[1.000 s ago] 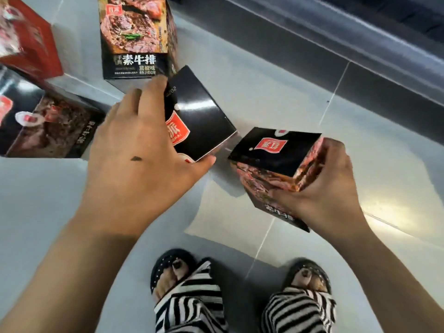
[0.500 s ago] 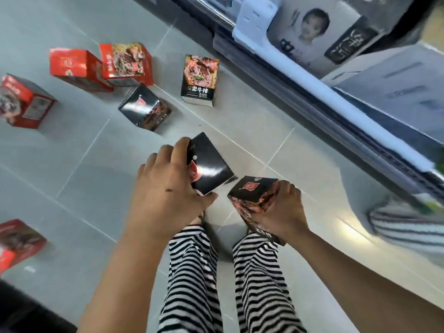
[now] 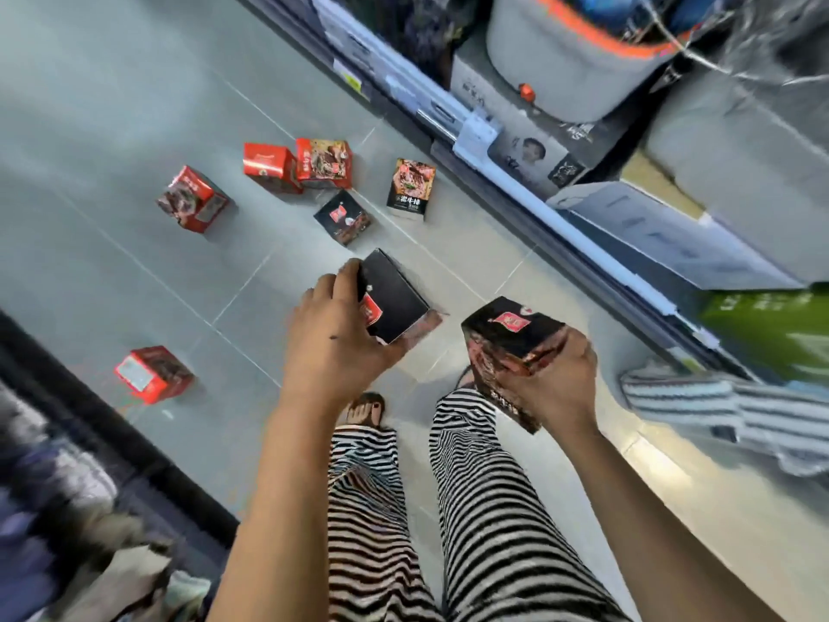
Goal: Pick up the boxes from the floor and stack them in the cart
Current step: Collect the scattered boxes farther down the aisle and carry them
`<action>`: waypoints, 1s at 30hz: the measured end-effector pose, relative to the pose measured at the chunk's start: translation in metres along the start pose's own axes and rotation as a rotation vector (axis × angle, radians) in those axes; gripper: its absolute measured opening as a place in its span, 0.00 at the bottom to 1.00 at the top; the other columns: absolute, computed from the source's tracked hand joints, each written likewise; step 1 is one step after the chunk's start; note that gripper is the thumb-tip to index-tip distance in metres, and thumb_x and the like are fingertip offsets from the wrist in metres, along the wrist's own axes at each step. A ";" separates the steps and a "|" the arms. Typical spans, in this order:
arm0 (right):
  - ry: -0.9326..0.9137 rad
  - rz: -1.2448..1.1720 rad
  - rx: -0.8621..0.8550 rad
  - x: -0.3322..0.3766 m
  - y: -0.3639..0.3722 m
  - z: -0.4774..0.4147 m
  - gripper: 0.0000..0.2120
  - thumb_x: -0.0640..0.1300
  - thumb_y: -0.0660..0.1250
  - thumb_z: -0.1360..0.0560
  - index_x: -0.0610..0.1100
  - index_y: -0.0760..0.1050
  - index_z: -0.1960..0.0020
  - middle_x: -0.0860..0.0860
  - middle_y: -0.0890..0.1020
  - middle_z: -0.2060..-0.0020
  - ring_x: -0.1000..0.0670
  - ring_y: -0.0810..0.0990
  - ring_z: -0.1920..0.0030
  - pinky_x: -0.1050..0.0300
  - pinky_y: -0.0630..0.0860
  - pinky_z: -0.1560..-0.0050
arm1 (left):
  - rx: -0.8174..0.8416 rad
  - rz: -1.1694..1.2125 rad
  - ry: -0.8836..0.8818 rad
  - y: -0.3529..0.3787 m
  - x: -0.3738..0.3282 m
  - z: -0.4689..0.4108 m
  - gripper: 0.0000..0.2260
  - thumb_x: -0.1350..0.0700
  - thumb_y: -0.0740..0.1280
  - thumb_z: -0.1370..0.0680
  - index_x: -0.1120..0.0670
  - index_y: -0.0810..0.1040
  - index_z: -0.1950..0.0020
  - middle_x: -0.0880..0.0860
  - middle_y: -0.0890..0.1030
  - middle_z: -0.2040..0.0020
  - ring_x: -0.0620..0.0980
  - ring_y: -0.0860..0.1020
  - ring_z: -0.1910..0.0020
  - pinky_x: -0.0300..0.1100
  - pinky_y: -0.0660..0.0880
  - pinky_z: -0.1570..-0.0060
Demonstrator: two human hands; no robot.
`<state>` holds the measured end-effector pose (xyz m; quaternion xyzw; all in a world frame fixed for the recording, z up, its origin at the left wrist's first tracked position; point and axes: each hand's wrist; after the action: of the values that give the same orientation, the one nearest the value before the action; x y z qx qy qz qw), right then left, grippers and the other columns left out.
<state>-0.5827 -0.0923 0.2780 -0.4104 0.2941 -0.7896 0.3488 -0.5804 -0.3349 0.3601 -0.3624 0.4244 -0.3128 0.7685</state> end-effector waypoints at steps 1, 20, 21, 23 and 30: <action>0.013 0.003 -0.046 0.007 -0.009 0.012 0.41 0.52 0.81 0.45 0.37 0.68 0.39 0.40 0.74 0.44 0.40 0.70 0.40 0.48 0.69 0.38 | -0.007 0.021 0.007 -0.010 -0.002 0.006 0.50 0.26 0.61 0.45 0.54 0.66 0.30 0.55 0.76 0.41 0.58 0.74 0.43 0.53 0.73 0.43; 0.254 0.064 -0.360 0.075 -0.085 0.220 0.42 0.60 0.78 0.42 0.42 0.67 0.37 0.38 0.75 0.42 0.39 0.68 0.39 0.52 0.60 0.39 | 0.085 -0.358 0.566 -0.175 -0.013 0.088 0.43 0.36 0.70 0.42 0.49 0.63 0.30 0.51 0.75 0.40 0.55 0.73 0.40 0.48 0.71 0.41; 0.282 0.056 -0.393 0.072 -0.089 0.232 0.42 0.61 0.77 0.43 0.42 0.67 0.37 0.38 0.75 0.43 0.39 0.69 0.40 0.51 0.60 0.39 | 0.082 -0.389 0.604 -0.178 -0.019 0.091 0.42 0.38 0.72 0.40 0.48 0.63 0.30 0.51 0.75 0.40 0.54 0.73 0.40 0.47 0.71 0.42; 0.332 -0.003 -0.446 0.065 -0.101 0.256 0.43 0.61 0.77 0.43 0.43 0.67 0.36 0.38 0.76 0.44 0.39 0.69 0.40 0.51 0.62 0.39 | 0.081 -0.429 0.682 -0.182 -0.036 0.099 0.42 0.39 0.74 0.40 0.48 0.63 0.30 0.51 0.76 0.40 0.55 0.74 0.40 0.47 0.71 0.42; 0.498 -0.226 -0.624 0.026 -0.148 0.339 0.42 0.56 0.80 0.44 0.43 0.66 0.37 0.38 0.76 0.45 0.38 0.70 0.41 0.51 0.68 0.41 | 0.147 -0.414 1.005 -0.179 -0.123 0.151 0.44 0.39 0.77 0.40 0.49 0.63 0.29 0.54 0.75 0.38 0.57 0.74 0.39 0.47 0.72 0.41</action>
<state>-0.3501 -0.0874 0.5668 -0.3225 0.5477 -0.7711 0.0369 -0.5334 -0.2909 0.6169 -0.1896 0.6363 -0.6209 0.4168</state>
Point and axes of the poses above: each hand's wrist, its own z-axis away from the middle knuckle, its own y-axis out of the palm, x = y × z
